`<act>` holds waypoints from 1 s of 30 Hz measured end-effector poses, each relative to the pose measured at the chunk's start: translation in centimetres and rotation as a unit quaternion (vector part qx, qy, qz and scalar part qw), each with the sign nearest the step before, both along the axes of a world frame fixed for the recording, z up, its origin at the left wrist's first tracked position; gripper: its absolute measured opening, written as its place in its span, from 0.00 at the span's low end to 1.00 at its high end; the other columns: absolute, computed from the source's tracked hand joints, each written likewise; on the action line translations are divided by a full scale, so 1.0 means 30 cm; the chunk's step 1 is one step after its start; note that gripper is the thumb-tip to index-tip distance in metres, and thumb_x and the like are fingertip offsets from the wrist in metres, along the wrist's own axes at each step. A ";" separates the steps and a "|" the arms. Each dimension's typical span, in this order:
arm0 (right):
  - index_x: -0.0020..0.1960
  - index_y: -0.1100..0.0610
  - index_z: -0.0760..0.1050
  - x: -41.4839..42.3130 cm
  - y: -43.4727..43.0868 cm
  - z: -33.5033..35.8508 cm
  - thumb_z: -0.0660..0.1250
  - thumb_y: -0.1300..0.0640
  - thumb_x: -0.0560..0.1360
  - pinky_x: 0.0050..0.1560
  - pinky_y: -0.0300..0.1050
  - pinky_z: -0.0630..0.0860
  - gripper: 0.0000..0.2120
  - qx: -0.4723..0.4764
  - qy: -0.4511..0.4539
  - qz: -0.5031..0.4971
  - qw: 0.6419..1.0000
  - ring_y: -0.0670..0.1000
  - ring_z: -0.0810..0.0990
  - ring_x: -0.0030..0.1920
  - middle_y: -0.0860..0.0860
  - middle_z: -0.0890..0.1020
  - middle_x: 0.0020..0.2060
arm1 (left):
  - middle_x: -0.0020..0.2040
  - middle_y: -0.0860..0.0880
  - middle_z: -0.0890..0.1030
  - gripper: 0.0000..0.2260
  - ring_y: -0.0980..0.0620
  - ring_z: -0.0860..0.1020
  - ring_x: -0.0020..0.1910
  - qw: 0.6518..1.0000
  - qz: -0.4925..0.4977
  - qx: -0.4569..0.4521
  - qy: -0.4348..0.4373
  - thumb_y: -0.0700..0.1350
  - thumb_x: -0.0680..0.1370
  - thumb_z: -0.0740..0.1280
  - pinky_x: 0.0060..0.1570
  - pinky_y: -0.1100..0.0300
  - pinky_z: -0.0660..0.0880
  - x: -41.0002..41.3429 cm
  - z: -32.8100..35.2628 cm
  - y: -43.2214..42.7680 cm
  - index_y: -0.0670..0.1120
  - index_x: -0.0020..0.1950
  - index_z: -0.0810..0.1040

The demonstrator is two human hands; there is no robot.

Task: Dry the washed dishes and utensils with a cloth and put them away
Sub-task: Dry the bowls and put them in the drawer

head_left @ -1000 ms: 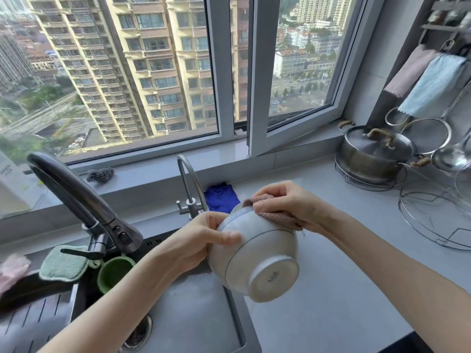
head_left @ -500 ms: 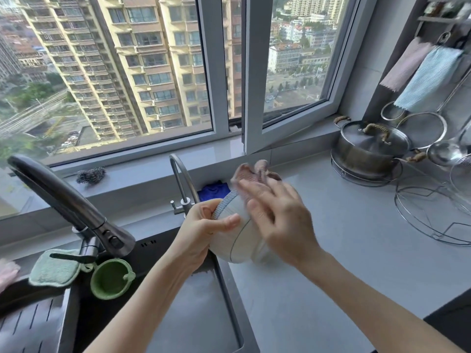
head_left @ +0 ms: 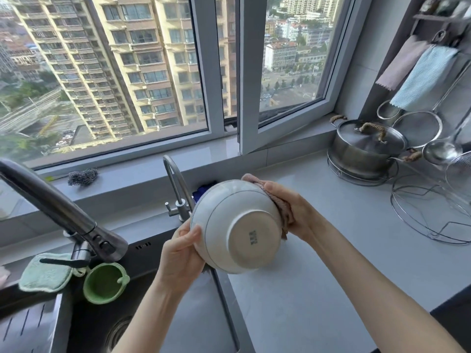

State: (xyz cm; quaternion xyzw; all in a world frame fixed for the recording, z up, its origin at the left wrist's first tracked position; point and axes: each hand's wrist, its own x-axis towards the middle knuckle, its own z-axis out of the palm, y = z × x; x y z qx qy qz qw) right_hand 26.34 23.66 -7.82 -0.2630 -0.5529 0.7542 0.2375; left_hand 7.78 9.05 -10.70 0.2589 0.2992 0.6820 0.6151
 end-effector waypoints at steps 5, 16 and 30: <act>0.55 0.56 0.82 -0.005 -0.019 0.041 0.72 0.50 0.66 0.45 0.49 0.77 0.19 0.032 -0.002 0.056 0.998 0.57 0.79 0.48 0.54 0.84 0.49 | 0.44 0.45 0.84 0.24 0.49 0.83 0.40 0.977 -0.163 -0.044 0.133 0.54 0.64 0.78 0.37 0.60 0.78 -0.054 0.056 -0.018 0.41 0.54 0.82; 0.56 0.43 0.80 -0.094 -0.145 0.144 0.64 0.41 0.75 0.54 0.46 0.74 0.13 0.453 -0.282 -0.113 0.838 0.46 0.77 0.54 0.41 0.81 0.51 | 0.38 0.44 0.84 0.08 0.50 0.82 0.35 0.967 -0.068 -0.087 0.228 0.39 0.65 0.73 0.33 0.62 0.77 0.061 0.148 0.037 0.42 0.42 0.84; 0.37 0.50 0.81 0.005 -0.202 -0.037 0.55 0.39 0.75 0.32 0.39 0.67 0.22 -0.222 0.015 -0.218 0.950 0.56 0.76 0.28 0.55 0.80 0.30 | 0.47 0.46 0.84 0.12 0.49 0.81 0.46 0.994 0.049 -0.002 0.101 0.42 0.70 0.66 0.44 0.58 0.80 0.070 0.086 0.067 0.46 0.51 0.83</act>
